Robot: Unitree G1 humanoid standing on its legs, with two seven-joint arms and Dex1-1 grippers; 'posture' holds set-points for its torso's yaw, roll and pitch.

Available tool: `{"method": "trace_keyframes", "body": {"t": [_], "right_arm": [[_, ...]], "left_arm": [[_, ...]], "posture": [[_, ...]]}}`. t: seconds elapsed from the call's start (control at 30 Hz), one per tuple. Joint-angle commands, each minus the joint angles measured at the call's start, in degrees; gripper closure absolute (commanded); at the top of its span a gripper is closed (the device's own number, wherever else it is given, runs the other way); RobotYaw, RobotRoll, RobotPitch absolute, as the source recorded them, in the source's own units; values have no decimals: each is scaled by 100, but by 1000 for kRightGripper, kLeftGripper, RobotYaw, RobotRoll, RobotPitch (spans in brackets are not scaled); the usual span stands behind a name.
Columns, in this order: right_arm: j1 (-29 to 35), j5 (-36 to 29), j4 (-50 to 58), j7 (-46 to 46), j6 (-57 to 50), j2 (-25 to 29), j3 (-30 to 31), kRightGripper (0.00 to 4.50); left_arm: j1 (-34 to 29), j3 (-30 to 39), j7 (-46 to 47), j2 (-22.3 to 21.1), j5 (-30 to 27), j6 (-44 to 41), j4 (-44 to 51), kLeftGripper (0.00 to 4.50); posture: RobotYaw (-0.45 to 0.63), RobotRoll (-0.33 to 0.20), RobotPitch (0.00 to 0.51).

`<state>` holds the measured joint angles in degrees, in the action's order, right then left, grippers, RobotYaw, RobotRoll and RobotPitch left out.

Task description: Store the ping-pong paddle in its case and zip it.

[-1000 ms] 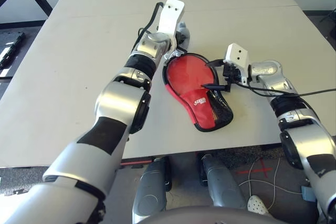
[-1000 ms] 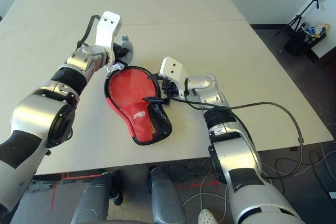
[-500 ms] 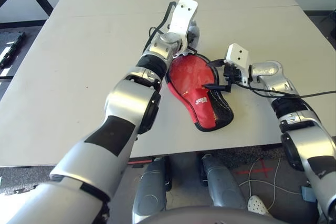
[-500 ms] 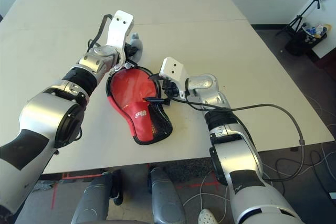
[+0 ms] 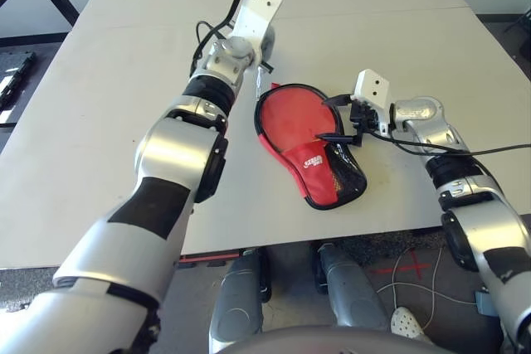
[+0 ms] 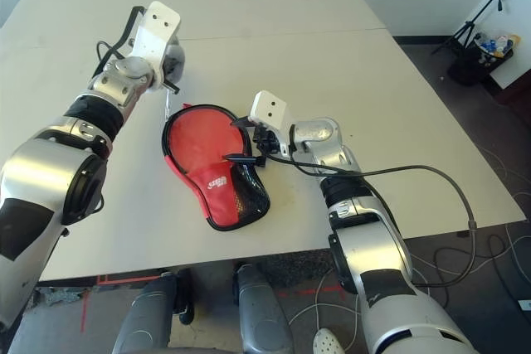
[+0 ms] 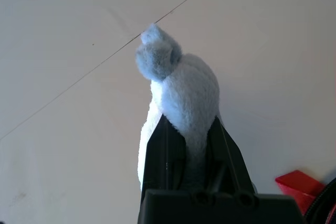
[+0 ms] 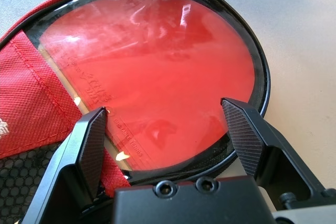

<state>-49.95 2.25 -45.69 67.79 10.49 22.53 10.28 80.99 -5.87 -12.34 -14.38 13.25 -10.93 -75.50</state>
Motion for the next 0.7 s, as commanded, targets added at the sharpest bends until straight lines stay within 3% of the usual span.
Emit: {"method": "trace_keyframes", "body": {"t": [0.03, 0.4, 0.7], "right_arm": [[350, 350, -334, 45, -170, -136, 451, 0], [399, 347, -256, 72, -211, -91, 453, 0], [480, 331, -117, 55, -298, -24, 438, 0]], "left_arm": [[101, 109, 192, 54, -27, 256, -21, 4288], [272, 401, 329, 710, -246, 659, -48, 4288], [111, 309, -1054, 1487, -366, 405, 71, 4289]], "posture": [[-75, 0, 237], [-92, 0, 235], [-103, 0, 235]]}}
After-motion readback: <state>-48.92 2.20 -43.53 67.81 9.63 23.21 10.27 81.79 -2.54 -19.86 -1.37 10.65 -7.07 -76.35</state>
